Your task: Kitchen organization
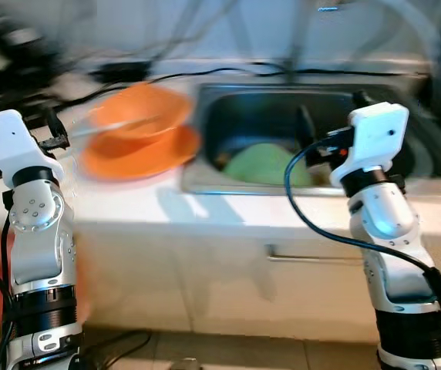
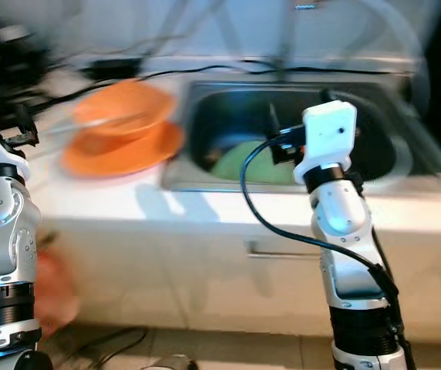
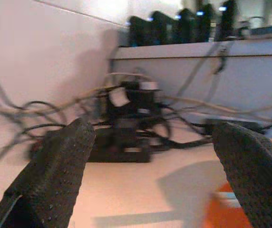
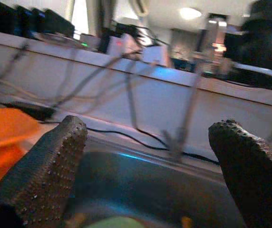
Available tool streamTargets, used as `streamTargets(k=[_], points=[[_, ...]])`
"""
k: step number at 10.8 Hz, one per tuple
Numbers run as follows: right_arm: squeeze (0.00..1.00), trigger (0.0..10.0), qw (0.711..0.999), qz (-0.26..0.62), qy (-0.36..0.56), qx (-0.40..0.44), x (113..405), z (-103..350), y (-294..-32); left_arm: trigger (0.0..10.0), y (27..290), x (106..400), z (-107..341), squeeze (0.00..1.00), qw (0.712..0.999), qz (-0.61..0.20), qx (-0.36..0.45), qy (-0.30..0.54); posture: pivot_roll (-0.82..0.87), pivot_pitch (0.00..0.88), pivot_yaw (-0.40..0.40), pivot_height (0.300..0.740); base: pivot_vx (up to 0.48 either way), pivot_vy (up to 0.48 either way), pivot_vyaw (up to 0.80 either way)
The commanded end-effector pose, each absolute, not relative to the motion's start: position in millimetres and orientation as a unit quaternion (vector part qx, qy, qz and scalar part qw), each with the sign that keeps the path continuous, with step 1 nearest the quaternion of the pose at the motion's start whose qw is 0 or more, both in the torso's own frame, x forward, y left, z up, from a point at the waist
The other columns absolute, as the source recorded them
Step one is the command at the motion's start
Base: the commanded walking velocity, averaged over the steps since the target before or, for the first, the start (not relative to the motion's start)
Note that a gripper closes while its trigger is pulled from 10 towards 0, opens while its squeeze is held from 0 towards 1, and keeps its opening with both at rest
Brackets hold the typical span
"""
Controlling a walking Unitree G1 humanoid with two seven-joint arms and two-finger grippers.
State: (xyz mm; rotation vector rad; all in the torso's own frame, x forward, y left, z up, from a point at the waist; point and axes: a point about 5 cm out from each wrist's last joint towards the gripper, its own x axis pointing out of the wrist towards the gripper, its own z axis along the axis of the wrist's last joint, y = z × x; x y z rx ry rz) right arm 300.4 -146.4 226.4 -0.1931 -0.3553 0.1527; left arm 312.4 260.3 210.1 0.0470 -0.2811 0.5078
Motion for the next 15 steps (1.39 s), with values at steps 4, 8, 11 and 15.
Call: streamTargets(k=[4, 8, 11, 15], points=[[0.00, 10.0, 0.979, 0.069, -0.170, -0.090, 300.1, 221.8, -147.8, 10.0, 270.1, 321.1, 196.4, 0.00, 0.960, 0.251, -0.068, -0.099, 0.13, 0.000, 0.060, 0.740, 0.000, 0.000, 0.52], [0.00, 10.0, 0.980, 0.068, -0.171, -0.079, 300.2, 223.0, -146.8, 10.0, 240.9, 335.7, 208.9, 0.00, 0.977, 0.161, -0.060, -0.124, 0.11, 0.000, 0.058, 0.740, 0.000, 0.000, 0.00], [0.00, 10.0, 0.976, 0.058, -0.196, -0.081, 299.8, 233.5, -149.4, 10.0, 187.0, 323.2, 229.7, 0.00, 0.976, 0.069, 0.037, -0.205, 0.11, 0.000, 0.055, 0.740, 0.000, 0.000, 0.00], [0.00, 10.0, 0.971, 0.051, -0.214, -0.090, 301.2, 241.6, -151.9, 10.0, 166.4, 304.0, 257.8, 0.00, 0.956, 0.044, 0.085, -0.278, 0.11, 0.000, 0.045, 0.740, 0.000, 0.000, 0.00]])
